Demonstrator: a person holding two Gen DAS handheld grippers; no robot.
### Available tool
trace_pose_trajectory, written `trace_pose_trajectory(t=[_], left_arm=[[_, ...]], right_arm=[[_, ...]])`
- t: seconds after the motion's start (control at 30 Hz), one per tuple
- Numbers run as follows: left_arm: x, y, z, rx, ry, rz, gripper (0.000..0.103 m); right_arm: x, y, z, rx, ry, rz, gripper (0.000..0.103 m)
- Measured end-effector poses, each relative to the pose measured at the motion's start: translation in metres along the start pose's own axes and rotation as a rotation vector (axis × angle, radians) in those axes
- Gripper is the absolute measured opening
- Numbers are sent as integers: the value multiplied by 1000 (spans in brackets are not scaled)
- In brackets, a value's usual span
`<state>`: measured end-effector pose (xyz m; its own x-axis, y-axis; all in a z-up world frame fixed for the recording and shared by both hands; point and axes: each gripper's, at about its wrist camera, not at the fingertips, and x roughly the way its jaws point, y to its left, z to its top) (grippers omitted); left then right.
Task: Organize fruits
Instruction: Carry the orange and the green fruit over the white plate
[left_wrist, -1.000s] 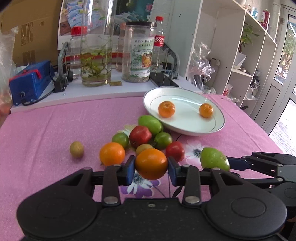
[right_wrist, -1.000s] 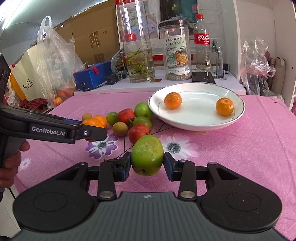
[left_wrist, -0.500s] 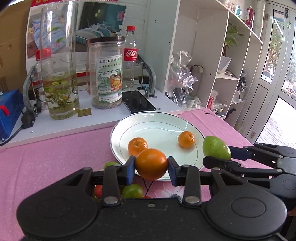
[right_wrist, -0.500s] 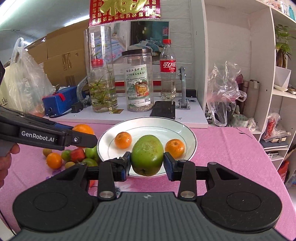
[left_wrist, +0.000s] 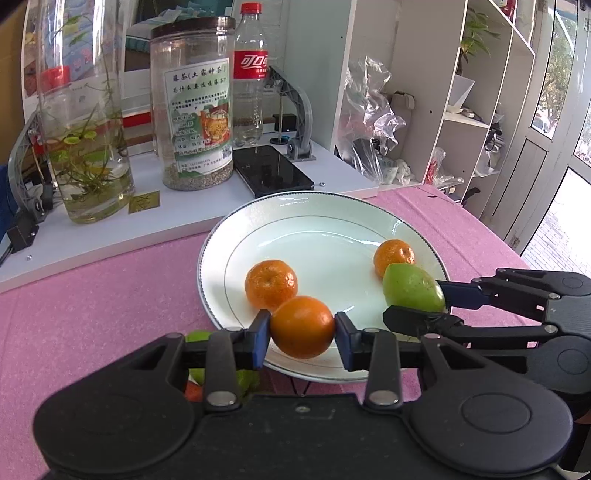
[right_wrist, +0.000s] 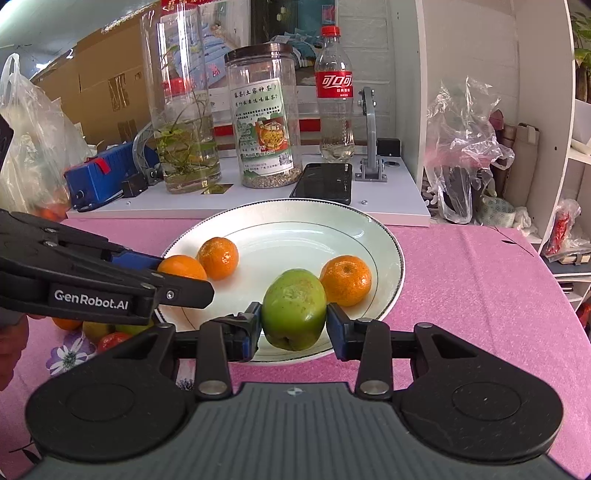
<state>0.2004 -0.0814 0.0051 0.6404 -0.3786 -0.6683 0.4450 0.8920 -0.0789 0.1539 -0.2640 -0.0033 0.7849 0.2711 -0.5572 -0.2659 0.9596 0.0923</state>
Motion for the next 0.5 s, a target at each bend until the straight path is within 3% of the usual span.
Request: trace_pose_trajectory(t=[0.5], left_arm=[[18,4,0,3,22,-12,103]], right_arm=[[17,2,4,-67,36,-4,65]])
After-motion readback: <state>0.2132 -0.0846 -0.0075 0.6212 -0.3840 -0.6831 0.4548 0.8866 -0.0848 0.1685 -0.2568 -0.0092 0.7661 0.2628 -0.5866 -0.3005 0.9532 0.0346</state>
